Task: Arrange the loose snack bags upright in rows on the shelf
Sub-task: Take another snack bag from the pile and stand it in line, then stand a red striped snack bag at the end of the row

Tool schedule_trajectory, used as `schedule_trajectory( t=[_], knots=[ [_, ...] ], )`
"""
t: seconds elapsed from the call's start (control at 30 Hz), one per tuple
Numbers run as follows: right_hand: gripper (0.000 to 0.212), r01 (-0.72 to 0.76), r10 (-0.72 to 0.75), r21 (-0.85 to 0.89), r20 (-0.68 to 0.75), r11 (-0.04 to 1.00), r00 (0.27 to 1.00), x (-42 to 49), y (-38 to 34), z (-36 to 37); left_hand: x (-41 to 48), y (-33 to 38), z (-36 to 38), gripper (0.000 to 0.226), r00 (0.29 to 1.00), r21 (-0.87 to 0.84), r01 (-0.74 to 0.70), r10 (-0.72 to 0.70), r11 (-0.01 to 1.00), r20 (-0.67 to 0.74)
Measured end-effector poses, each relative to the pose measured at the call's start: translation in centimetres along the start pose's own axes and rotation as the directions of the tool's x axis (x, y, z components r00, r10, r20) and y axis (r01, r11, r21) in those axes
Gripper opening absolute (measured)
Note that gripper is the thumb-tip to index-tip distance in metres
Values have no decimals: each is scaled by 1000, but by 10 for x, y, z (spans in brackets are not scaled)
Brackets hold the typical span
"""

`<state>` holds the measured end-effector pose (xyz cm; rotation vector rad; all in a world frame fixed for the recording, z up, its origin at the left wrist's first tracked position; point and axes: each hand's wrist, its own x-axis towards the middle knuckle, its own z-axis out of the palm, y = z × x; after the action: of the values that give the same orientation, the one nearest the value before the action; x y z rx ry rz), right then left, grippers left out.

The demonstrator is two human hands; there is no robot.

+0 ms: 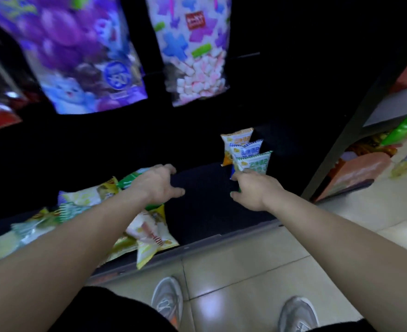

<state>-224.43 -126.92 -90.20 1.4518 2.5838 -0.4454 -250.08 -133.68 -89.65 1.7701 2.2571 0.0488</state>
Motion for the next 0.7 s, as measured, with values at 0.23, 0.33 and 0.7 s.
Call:
schedule_trajectory(
  t=[0.23,0.33,0.7],
  knots=[
    [55,105,-105,6,84,994,991,3,-98,48,-74,-113,12,71,993,6,112,-113,994,20],
    [60,125,-133,71,109,990,985,14,-138,76,-86,-143,17,63,993,-56,112,-113,992,-17],
    [80,36,0,303,-118,952,993,71,-236,155,-52,-182,37,59,987,-254,107,-134,961,-89]
  ],
)
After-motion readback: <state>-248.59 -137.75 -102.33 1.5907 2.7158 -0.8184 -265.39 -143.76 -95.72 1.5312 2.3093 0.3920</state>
